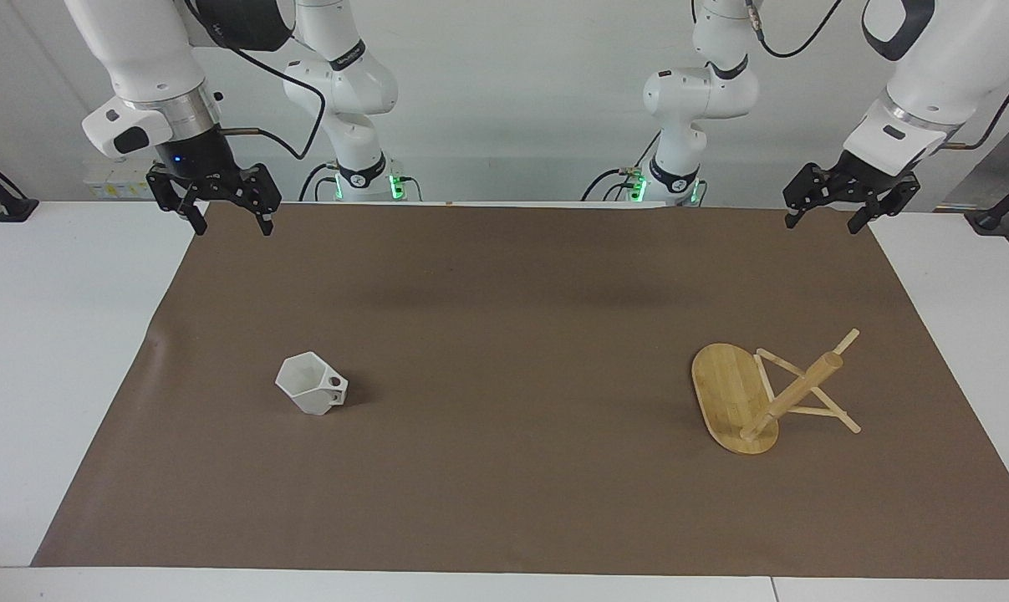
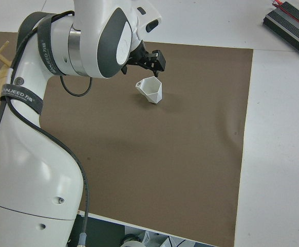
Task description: Hang cup on rack
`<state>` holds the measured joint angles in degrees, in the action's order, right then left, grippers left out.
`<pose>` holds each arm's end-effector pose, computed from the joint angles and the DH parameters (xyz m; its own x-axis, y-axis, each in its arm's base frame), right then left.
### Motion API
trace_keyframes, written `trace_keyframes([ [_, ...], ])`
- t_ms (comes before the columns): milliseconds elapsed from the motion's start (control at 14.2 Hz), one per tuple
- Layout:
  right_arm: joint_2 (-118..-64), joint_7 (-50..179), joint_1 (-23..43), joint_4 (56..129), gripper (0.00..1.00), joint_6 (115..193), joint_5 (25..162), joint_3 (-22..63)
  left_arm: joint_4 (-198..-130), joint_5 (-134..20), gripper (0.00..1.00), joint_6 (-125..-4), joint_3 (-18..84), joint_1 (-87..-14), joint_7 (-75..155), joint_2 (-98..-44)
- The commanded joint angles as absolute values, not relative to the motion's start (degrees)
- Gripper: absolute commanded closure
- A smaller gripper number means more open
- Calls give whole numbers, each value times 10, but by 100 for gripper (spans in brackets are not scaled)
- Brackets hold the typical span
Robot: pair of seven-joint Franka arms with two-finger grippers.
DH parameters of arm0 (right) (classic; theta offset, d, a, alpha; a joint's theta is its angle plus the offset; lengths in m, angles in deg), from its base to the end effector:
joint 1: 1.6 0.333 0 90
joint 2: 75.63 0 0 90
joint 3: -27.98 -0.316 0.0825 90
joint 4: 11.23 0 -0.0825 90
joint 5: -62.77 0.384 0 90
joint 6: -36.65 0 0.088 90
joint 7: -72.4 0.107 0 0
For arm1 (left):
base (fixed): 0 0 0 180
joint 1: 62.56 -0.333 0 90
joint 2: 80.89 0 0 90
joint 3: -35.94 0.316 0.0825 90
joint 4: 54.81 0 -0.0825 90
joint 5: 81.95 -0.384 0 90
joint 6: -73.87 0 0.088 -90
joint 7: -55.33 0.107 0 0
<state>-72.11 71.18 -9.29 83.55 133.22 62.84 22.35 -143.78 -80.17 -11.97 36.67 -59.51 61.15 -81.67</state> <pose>0.5460 -0.0178 0.6289 0.9956 -0.0143 0.0921 -0.0150 -0.9999 0.0068 0.5423 -0.0254 0.6342 0.9889 -0.1438 -0.0376 -0.1425 -0.9892 0.0352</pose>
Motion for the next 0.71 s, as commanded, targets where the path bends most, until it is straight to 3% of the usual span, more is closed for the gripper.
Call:
trace_keyframes([
  [0,-710,710,-91,850,0,1330,640,231,-1454,-810,0,-121,362,-603,616,-831],
  [635,-710,704,-92,867,0,1372,639,244,-1453,-810,0,-121,362,-602,616,-831],
])
